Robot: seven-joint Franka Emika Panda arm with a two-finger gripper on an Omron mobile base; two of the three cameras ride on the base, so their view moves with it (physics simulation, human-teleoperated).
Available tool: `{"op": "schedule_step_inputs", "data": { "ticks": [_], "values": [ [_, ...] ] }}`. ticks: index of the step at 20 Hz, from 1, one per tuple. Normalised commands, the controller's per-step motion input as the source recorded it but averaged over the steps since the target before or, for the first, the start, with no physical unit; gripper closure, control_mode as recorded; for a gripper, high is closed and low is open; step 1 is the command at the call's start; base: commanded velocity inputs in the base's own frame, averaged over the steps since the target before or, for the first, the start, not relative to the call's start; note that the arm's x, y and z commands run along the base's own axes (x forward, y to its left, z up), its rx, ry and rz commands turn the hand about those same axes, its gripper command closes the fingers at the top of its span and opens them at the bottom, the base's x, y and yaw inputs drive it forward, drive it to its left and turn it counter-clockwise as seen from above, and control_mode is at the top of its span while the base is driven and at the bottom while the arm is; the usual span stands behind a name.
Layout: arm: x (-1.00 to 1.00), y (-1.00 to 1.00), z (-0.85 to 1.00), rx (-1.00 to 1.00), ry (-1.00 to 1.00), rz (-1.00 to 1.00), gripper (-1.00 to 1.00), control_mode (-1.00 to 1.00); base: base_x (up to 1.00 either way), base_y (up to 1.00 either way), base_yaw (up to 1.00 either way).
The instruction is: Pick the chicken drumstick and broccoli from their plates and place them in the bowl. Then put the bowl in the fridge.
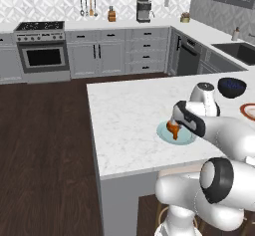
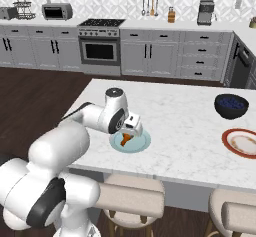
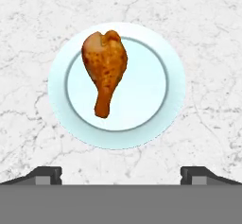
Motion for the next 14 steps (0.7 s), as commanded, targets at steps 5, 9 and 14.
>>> {"op": "schedule_step_inputs", "data": {
  "ticks": [5, 9, 14],
  "values": [
    [0.92, -0.06, -0.14, 0.00, 0.00, 0.00, -1.00, -1.00, 0.00, 0.00, 0.00],
    [0.84, 0.00, -0.20, 0.00, -0.01, 0.00, -1.00, -1.00, 0.00, 0.00, 0.00],
    [-0.01, 0.07, -0.49, 0.00, -0.02, -0.07, -1.00, -1.00, 0.00, 0.00, 0.00]
  ]
}}
